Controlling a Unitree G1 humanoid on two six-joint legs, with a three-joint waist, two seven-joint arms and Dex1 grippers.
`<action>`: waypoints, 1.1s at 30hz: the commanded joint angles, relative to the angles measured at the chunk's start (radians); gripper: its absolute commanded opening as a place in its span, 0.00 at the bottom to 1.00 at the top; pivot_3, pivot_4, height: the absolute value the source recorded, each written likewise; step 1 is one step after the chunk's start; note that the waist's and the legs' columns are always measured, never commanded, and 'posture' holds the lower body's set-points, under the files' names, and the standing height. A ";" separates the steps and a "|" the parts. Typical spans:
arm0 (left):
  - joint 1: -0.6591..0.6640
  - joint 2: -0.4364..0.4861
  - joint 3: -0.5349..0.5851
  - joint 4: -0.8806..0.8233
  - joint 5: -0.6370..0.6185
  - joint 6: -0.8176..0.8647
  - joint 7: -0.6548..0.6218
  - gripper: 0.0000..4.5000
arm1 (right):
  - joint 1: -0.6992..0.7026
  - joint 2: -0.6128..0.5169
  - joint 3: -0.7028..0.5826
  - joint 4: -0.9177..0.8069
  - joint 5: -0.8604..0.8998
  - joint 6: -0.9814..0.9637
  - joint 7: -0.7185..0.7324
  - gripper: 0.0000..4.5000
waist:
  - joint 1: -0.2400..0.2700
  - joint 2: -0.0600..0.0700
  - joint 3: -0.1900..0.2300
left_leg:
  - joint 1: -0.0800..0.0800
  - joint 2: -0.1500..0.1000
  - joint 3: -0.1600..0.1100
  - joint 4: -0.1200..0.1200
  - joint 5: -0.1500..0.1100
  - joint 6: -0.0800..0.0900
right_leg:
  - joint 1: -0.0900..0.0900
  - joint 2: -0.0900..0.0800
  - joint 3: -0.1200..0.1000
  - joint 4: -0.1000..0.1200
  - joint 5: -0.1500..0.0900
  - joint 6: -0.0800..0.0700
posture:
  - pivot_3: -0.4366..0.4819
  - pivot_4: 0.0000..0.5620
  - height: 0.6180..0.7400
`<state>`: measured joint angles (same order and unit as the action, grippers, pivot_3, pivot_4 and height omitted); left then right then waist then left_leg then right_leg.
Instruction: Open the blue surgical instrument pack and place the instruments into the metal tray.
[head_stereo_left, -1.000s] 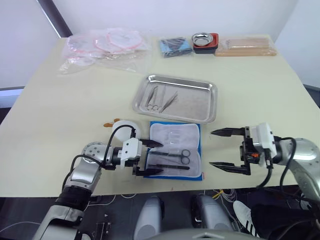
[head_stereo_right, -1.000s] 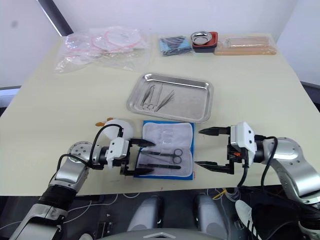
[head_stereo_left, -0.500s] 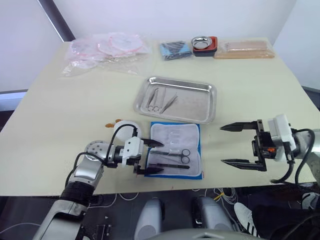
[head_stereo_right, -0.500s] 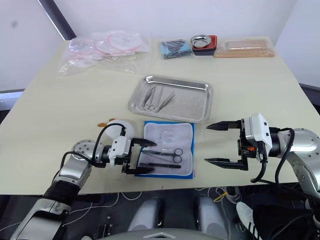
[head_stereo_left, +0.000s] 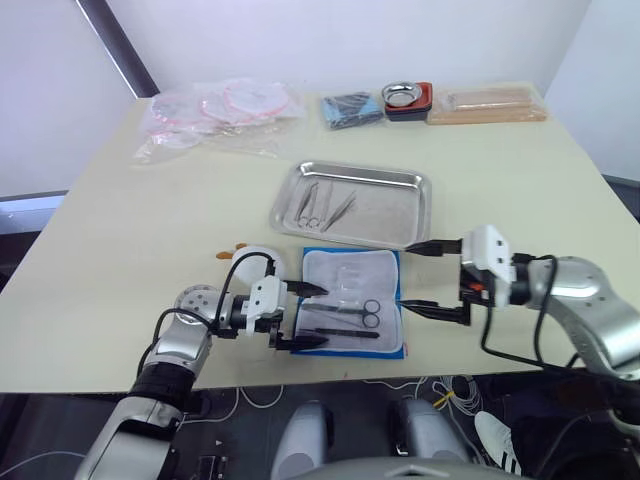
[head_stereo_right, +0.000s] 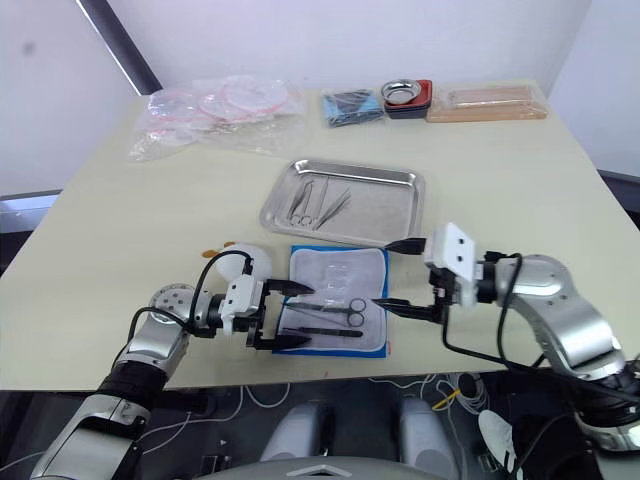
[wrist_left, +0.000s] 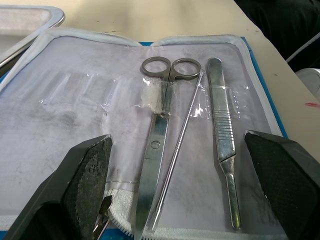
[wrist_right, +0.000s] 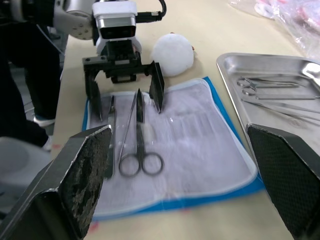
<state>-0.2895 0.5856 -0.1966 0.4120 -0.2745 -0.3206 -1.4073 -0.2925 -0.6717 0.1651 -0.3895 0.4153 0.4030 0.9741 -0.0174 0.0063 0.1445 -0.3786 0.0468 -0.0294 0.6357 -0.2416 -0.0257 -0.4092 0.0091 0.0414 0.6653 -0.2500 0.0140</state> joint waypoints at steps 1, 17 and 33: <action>0.058 0.006 -0.074 0.067 0.104 0.031 0.001 0.99 | -0.036 0.041 0.074 0.007 -0.097 -0.007 -0.059 1.00 | 0.001 -0.001 -0.002 | 0.000 0.000 0.000 0.000 0.000 0.000 | 0.000 0.002 0.003 0.000 0.000 0.000 | 0.48 0.27 1.00; 0.087 0.010 -0.081 -0.039 0.102 0.106 0.041 0.99 | -0.189 0.160 0.315 0.153 -0.313 0.097 -0.059 1.00 | 0.001 -0.003 -0.005 | -0.002 -0.001 0.000 0.000 0.000 0.000 | 0.000 0.008 0.014 -0.001 0.000 0.000 | 0.48 0.27 1.00; 0.103 0.022 -0.086 -0.067 0.121 0.122 0.064 0.99 | -0.207 0.099 0.413 0.155 -0.447 0.201 -0.031 1.00 | 0.000 -0.006 -0.008 | -0.002 -0.001 0.000 0.000 0.000 0.000 | 0.000 0.008 0.014 -0.002 0.000 0.000 | 0.48 0.27 1.00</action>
<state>-0.2382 0.6006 -0.1995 0.2956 -0.2536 -0.2238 -1.3393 -0.5084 -0.5433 0.5494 -0.2283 0.0024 0.5893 0.9219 -0.0172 0.0003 0.1363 -0.3801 0.0453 -0.0289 0.6357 -0.2420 -0.0252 -0.4093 0.0167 0.0555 0.6634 -0.2504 0.0143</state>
